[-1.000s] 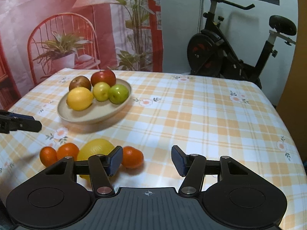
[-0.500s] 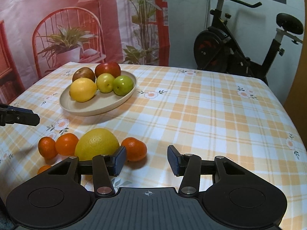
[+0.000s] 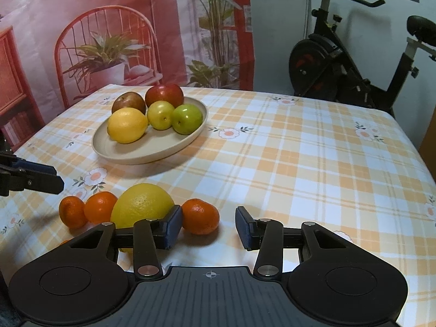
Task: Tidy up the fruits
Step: 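Withdraw both tools from the plate toward the loose oranges, then grasp an orange with the left tool while the right grasps a tangerine, then carry both held fruits to the plate and set them down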
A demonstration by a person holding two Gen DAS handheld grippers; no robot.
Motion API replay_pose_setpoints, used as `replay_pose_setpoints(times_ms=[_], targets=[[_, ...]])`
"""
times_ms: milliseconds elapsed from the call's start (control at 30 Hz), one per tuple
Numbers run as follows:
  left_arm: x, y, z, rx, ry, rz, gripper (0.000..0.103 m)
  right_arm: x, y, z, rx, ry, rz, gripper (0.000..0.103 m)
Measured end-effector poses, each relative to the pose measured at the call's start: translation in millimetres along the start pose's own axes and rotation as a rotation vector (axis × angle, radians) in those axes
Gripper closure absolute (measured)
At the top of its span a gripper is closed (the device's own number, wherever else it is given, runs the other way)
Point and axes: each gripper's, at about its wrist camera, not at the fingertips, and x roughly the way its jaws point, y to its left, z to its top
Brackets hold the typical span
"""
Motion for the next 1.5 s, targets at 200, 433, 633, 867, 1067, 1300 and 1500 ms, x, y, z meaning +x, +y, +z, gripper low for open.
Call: replay_pose_setpoints(times_ms=[200,433,633,867,1067,1300,1500], targets=[[2,0,-2,-0.006,0.021,-0.019,0.057,8,1,2,0.013,0.019,0.041,0.064],[5,2,-6,-0.021,0.051,-0.044,0.057,12,4,2,0.024,0.027,0.072,0.07],[8,1,-8,-0.026,0.071,-0.064,0.057,13,3,2,0.034,0.027,0.074,0.071],[14,3,-8,-0.038,0.082,-0.066,0.057,9,2,2,0.039,0.012,0.059,0.071],[20,3,-10,-0.046,0.101,-0.081,0.058,5,0,2,0.045,0.002,0.048,0.071],[23,7,-13,-0.057,0.101,-0.09,0.065,3,1,4,0.043,-0.004,0.042,0.071],[19,6,-12,-0.035,0.089,-0.08,0.066,2,3,8,0.03,-0.011,0.037,0.071]])
